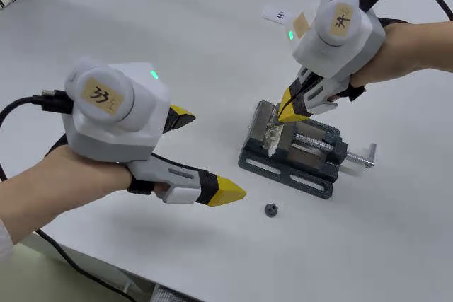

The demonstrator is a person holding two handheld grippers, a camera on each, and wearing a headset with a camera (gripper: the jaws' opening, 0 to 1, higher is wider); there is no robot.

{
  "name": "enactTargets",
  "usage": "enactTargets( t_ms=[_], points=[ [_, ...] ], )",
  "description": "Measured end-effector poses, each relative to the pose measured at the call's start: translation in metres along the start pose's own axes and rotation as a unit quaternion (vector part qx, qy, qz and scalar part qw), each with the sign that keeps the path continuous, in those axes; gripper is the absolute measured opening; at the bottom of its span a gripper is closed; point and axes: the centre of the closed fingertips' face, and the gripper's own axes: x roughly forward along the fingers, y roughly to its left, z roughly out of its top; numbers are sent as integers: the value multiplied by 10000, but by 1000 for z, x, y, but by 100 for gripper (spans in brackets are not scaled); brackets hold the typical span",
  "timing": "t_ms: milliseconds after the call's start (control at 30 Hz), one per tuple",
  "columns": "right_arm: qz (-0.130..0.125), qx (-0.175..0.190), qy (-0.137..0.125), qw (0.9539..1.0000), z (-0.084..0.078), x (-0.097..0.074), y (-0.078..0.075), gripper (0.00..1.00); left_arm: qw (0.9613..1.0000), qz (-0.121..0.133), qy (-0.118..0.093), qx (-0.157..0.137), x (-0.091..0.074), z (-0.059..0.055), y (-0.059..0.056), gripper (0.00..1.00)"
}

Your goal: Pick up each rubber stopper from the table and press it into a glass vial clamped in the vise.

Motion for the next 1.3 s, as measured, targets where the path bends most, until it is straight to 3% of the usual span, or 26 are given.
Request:
enactTargets(
  t_ms=[200, 333, 467, 500, 700, 867, 1000, 1067, 1200, 1300],
  points=[
    [47, 274, 211, 9994, 1, 2, -2, 0, 10000, -27, -9, -10, 1, 2, -1, 83],
    [38, -2, 587, 9983, 2, 4, -1, 0, 10000, -12, -5, -36, 1, 1, 0, 83],
    [80, 89, 910, 9958, 2, 5, -2, 0, 10000, 0, -17, -25, 2, 1, 0, 83],
    [87, -115, 964, 9952, 2, 5, -3, 0, 10000, -12, -21, -43, 1, 2, -1, 83],
    [185, 413, 906, 9949, 0, 4, -3, 0, 10000, 17, -34, -26, -2, 2, -1, 82],
    [128, 509, 938, 9942, 0, 2, 3, 0, 10000, 29, -44, -1, -5, 3, -1, 82],
    [-11, 383, 945, 9948, 0, 2, 4, 0, 9999, 39, -88, 52, -8, 11, -3, 82],
    [-58, 432, 868, 9953, -1, 1, 2, 0, 9999, 44, -76, 149, -9, 16, -3, 82],
    [-118, 635, 459, 9969, -1, 1, 1, 0, 9996, 54, -168, 218, -13, 27, -1, 82],
    [-74, 615, 412, 9972, -1, 1, 0, 0, 9994, 61, -201, 281, -15, 34, -2, 82]
  ],
)
